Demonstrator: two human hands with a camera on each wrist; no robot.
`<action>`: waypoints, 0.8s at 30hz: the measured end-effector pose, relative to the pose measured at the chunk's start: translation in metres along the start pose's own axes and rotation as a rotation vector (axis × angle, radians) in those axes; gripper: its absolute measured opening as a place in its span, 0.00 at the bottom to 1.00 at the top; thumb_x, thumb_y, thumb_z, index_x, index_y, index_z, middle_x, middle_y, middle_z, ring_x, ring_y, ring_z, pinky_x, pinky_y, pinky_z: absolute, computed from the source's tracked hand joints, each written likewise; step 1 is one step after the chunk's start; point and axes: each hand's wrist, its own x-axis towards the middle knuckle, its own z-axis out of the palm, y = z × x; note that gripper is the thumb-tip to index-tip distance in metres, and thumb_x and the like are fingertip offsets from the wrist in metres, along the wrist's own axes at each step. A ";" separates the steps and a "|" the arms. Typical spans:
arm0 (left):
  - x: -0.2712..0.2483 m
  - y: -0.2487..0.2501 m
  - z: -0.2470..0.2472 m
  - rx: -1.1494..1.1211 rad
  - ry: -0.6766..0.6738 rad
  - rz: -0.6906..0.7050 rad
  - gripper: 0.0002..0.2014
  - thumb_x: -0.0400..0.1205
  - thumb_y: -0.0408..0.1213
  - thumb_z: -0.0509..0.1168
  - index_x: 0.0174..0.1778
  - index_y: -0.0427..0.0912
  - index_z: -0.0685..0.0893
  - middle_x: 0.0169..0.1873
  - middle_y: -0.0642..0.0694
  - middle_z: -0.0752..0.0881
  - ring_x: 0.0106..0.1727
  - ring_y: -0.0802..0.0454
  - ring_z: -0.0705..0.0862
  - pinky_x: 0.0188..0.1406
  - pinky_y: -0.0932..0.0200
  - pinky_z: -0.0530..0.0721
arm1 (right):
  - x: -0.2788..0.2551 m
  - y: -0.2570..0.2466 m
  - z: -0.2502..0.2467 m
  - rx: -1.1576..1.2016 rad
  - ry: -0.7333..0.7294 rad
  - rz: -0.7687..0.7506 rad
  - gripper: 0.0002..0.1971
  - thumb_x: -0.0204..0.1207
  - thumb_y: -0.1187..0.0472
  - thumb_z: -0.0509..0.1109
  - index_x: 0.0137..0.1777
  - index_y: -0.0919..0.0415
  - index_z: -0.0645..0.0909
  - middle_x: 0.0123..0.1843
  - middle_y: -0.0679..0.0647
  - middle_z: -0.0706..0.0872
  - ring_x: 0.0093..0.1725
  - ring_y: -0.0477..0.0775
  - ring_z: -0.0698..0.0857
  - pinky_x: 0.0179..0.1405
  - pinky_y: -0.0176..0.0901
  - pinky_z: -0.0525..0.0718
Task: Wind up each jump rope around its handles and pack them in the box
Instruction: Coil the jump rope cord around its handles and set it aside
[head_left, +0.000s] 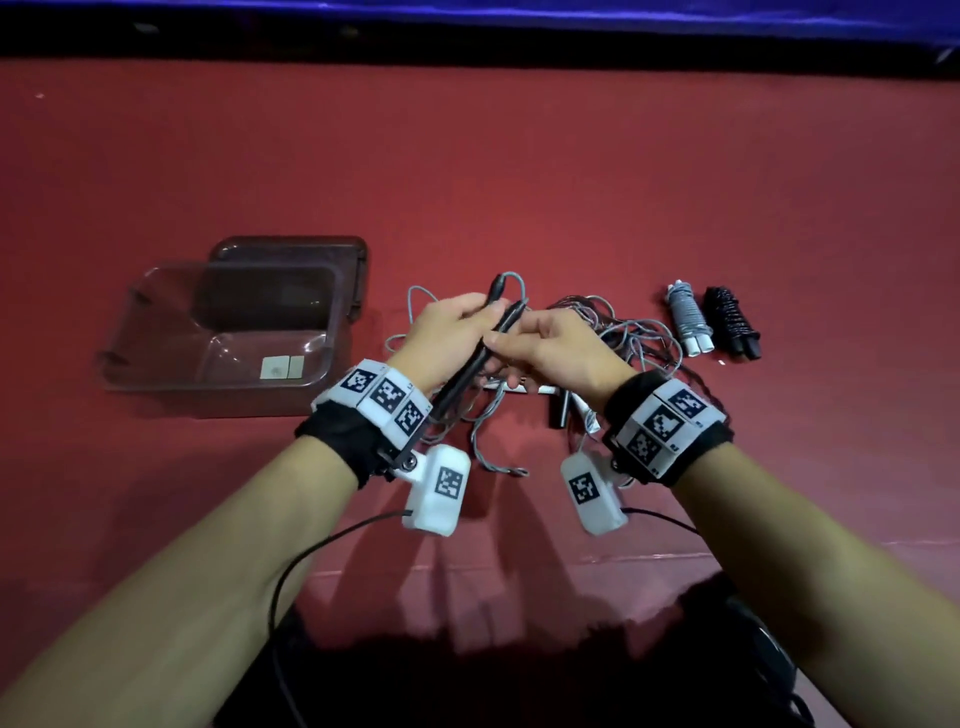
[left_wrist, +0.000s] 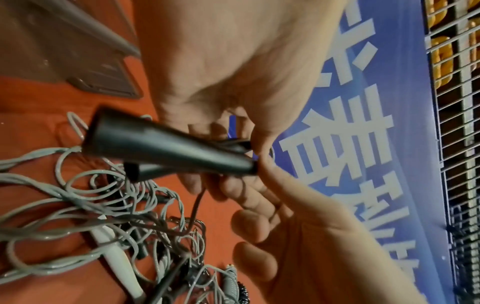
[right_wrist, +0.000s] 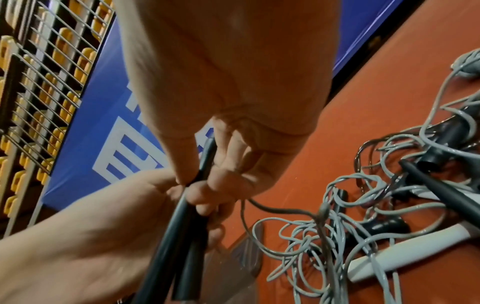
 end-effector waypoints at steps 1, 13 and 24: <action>-0.002 0.003 0.003 -0.044 -0.046 -0.025 0.13 0.90 0.46 0.63 0.48 0.43 0.86 0.26 0.40 0.84 0.26 0.43 0.83 0.26 0.53 0.84 | 0.000 0.001 -0.001 -0.006 0.020 -0.011 0.11 0.83 0.60 0.74 0.46 0.69 0.82 0.41 0.62 0.90 0.26 0.47 0.82 0.23 0.36 0.76; -0.013 0.041 -0.025 0.071 -0.376 -0.021 0.07 0.93 0.37 0.58 0.56 0.41 0.81 0.32 0.44 0.85 0.25 0.44 0.81 0.26 0.56 0.82 | 0.003 -0.012 -0.030 -0.612 0.366 -0.365 0.14 0.72 0.55 0.79 0.50 0.54 0.76 0.47 0.47 0.77 0.43 0.45 0.75 0.43 0.40 0.70; -0.023 0.059 -0.043 0.042 -0.431 0.014 0.06 0.92 0.32 0.59 0.56 0.39 0.82 0.36 0.43 0.87 0.27 0.49 0.81 0.25 0.58 0.82 | -0.002 -0.022 -0.042 -0.188 0.092 -0.333 0.05 0.83 0.65 0.73 0.49 0.69 0.85 0.40 0.60 0.88 0.40 0.50 0.83 0.46 0.46 0.81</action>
